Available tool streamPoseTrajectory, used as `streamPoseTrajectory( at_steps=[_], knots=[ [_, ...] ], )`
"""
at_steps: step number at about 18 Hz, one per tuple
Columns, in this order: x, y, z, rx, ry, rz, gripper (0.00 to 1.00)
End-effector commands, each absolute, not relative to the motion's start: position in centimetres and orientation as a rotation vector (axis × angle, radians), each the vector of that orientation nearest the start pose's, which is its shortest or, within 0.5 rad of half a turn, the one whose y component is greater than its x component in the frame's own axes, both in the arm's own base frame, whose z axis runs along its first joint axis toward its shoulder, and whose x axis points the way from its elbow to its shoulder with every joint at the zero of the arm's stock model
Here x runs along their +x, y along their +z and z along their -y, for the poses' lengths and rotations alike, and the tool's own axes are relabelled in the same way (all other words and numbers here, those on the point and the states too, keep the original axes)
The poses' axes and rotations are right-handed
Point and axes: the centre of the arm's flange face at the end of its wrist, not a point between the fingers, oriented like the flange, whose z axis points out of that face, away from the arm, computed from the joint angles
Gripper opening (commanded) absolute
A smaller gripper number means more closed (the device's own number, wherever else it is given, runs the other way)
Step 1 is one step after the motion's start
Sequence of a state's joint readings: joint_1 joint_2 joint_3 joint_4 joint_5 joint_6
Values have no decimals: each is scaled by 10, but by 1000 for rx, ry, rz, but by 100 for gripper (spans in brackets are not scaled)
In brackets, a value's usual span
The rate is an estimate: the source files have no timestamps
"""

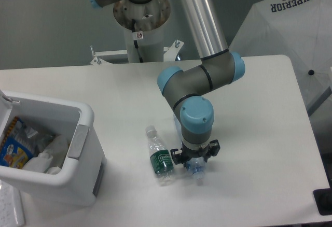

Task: Place the trash in the trash can
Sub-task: 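Close the gripper around the crumpled clear bottle's cap end, then lift the crumpled bottle and carry it toward the trash bin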

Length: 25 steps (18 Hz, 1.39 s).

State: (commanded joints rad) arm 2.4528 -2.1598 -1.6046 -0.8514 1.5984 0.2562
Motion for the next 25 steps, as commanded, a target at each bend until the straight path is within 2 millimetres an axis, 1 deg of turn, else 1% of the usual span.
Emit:
streamPoseTrajectory(
  at_steps=[7,10,16,19,22,24,25],
  knots=[
    [-430,204,-523,-2916,123,936,70],
    [-431,206,-524,-2917,129,924,66],
    [-439,222,-528,-2887,152,917,66],
    [-438,220,-527,-2893,154,920,66],
    [-440,223,-527,-2887,159,920,66],
    [-446,232,-529,-2867,174,919,66],
    [-448,242,-531,-2852,191,915,66]
  ],
)
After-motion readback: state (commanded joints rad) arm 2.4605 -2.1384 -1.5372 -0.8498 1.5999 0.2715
